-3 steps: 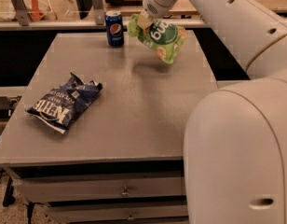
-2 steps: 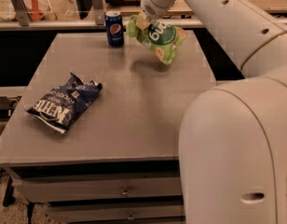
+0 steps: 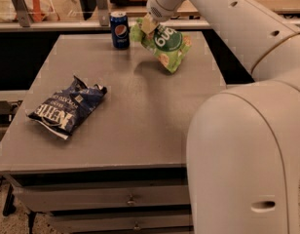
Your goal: Move green rice chip bag near pepsi can
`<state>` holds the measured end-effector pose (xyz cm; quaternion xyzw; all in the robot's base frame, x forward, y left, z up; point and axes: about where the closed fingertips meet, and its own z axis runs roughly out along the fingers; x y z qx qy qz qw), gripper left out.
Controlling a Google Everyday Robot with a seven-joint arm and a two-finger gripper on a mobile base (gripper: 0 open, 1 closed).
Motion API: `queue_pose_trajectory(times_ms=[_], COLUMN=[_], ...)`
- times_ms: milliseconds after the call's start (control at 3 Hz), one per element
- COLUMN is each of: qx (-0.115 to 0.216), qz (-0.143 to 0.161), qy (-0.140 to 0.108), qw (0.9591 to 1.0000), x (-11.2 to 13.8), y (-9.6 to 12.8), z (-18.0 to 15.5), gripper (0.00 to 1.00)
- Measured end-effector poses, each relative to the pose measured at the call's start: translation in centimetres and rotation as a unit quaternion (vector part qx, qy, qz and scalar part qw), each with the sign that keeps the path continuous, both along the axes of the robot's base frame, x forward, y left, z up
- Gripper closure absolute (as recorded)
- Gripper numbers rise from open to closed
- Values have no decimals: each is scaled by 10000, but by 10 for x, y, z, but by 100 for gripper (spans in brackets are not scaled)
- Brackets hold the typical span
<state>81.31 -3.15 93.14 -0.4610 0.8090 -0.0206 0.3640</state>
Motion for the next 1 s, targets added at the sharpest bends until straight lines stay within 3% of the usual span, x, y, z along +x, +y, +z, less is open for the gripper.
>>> queue_pose_trajectory(times_ms=[333,667,1000], qx=[2,14,10], qz=[-37,-75,89], qy=[11,15,80], qw=[10000,10000,9999], x=[-2,-7,-15], y=[0,-3,-10], z=[-1,-2,-2], gripper=[14,0,0])
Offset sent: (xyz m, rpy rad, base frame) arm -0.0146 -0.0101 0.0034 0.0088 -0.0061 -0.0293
